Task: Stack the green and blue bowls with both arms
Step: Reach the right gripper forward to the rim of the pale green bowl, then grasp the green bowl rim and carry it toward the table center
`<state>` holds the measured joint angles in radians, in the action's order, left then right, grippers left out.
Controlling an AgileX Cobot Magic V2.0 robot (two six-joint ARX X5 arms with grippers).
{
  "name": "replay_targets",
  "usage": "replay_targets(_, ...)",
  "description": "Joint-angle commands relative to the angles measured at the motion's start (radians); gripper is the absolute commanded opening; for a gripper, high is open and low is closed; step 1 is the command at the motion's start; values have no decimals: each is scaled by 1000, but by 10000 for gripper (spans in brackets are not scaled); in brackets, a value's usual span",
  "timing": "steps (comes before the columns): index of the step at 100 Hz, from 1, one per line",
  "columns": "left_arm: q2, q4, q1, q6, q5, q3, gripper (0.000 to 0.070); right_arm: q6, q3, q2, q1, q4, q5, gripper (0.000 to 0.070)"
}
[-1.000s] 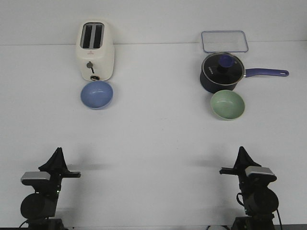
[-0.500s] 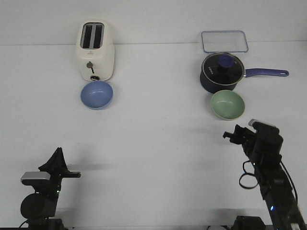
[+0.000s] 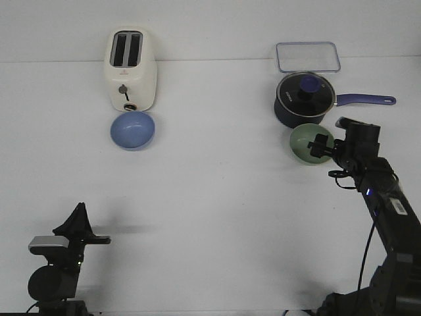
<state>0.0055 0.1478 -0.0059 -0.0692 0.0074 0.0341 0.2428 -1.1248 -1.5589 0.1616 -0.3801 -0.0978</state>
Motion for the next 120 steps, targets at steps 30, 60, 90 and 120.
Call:
replay_targets(30,-2,10,1,-3,5,-20,15,-35,-46,-126,29,-7,-1,0)
replay_targets(60,-2,10,1,-3,5,-19,15,-48,-63,79,47,-102,-159,0)
replay_targets(90,-2,10,1,-3,5,-19,15,-12,142,372,-168,-146,-243,0)
replay_targets(120,-2,11,1,-4,5,-19,15,94,306,409,-541,-90,-155,0)
